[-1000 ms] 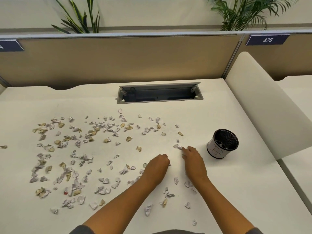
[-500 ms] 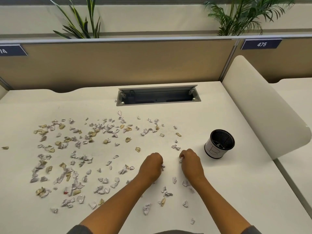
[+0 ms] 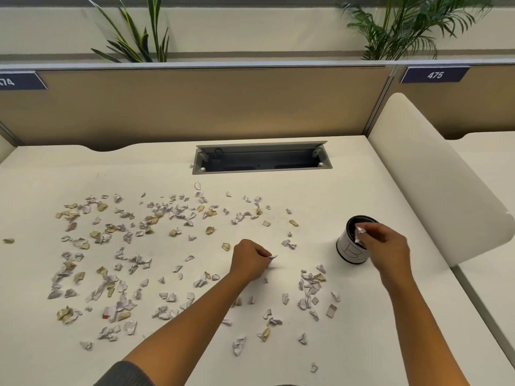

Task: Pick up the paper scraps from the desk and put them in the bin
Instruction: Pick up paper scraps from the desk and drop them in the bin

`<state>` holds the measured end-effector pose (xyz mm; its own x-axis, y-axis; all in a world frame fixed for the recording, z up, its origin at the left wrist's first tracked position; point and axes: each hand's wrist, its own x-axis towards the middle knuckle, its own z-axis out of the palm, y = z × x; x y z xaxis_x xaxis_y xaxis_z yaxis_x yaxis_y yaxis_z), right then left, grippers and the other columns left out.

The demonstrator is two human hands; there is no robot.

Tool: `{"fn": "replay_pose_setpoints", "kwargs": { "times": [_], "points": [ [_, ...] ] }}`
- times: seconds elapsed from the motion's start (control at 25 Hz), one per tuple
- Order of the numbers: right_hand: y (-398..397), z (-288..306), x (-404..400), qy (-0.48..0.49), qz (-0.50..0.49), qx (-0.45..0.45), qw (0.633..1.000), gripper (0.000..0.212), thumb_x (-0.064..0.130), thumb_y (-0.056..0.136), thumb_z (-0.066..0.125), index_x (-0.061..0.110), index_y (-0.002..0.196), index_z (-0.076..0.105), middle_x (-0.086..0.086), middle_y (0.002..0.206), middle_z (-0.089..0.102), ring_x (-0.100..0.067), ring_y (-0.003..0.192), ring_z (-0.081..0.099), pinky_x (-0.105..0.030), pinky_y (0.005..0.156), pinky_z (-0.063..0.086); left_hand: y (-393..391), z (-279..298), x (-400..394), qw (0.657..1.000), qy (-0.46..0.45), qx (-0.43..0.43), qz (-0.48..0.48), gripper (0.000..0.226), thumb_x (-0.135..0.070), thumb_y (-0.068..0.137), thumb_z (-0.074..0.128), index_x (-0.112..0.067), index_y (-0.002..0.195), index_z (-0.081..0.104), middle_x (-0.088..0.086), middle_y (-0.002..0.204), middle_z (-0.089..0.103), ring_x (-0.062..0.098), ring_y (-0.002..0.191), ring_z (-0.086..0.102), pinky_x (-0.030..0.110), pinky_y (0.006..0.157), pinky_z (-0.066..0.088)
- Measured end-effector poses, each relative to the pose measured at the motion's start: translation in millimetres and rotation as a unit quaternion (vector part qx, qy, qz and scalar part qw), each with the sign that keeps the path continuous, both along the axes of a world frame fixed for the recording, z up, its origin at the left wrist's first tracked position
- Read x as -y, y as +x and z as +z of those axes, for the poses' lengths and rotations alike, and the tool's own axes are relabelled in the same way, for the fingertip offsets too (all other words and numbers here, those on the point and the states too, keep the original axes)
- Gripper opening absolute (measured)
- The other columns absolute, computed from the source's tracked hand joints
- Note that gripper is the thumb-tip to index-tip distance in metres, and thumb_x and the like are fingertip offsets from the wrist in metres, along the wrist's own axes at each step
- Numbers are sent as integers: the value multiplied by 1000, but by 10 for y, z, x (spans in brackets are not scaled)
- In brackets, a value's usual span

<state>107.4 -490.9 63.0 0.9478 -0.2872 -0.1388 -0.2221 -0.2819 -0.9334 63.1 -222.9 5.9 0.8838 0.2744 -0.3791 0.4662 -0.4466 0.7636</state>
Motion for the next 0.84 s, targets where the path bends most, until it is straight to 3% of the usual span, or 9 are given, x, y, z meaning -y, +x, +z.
{"fn": "replay_pose_setpoints", "kwargs": {
  "times": [0.2, 0.28, 0.36, 0.44, 0.56, 0.72, 0.84],
  "points": [
    [46, -46, 222, 6, -26, -11, 1000, 27, 8, 86, 68, 32, 98, 75, 5, 98, 74, -16, 97, 68, -23, 68, 46, 251, 307, 409, 995, -101, 0, -8, 7, -13, 78, 80, -9, 83, 77, 9, 85, 76, 16, 72, 74, 16, 48, 48],
    [43, -86, 255, 15, -34, -11, 999, 37, 0, 86, 61, 28, 107, 73, 4, 106, 73, -14, 102, 66, -24, 79, 48, 366, 417, 609, 992, -123, 10, -37, 13, -15, 78, 81, -5, 87, 78, 11, 83, 75, 13, 66, 72, 18, 55, 53],
    [38, -106, 269, 20, -46, -5, 999, 40, -3, 87, 56, 24, 112, 72, 2, 111, 72, -14, 106, 65, -28, 92, 48, 484, 526, 816, 988, -140, 16, -65, 19, -20, 78, 81, -5, 88, 77, 10, 79, 74, 8, 62, 69, 16, 50, 50],
    [23, -112, 269, 24, -55, 1, 998, 38, 0, 88, 55, 25, 111, 72, 4, 110, 72, -14, 107, 65, -30, 96, 48, 601, 626, 1026, 985, -144, 24, -94, 21, -25, 79, 81, -7, 88, 77, 10, 79, 75, 11, 64, 69, 15, 43, 44],
    [4, -112, 260, 29, -54, 11, 998, 33, 3, 89, 57, 26, 108, 71, 8, 108, 72, -11, 106, 65, -30, 94, 49, 778, 747, 1292, 981, -145, 38, -125, 20, -27, 78, 81, -9, 88, 77, 11, 82, 76, 15, 68, 69, 18, 49, 49],
    [-10, -91, 273, 27, -55, 23, 998, 34, 4, 89, 56, 30, 106, 71, 13, 105, 72, -7, 103, 65, -27, 88, 49, 946, 822, 1511, 979, -147, 43, -134, 17, -13, 81, 77, -6, 97, 75, 10, 85, 73, 15, 65, 68, 27, 70, 60],
    [-10, -89, 312, 21, -56, 27, 998, 35, 3, 90, 55, 31, 104, 71, 12, 104, 72, -6, 102, 65, -25, 85, 47, 999, 806, 1531, 975, -185, 17, -122, 24, 3, 86, 64, 0, 109, 68, 11, 97, 65, 17, 61, 68, 24, 65, 60]
  ]
}}
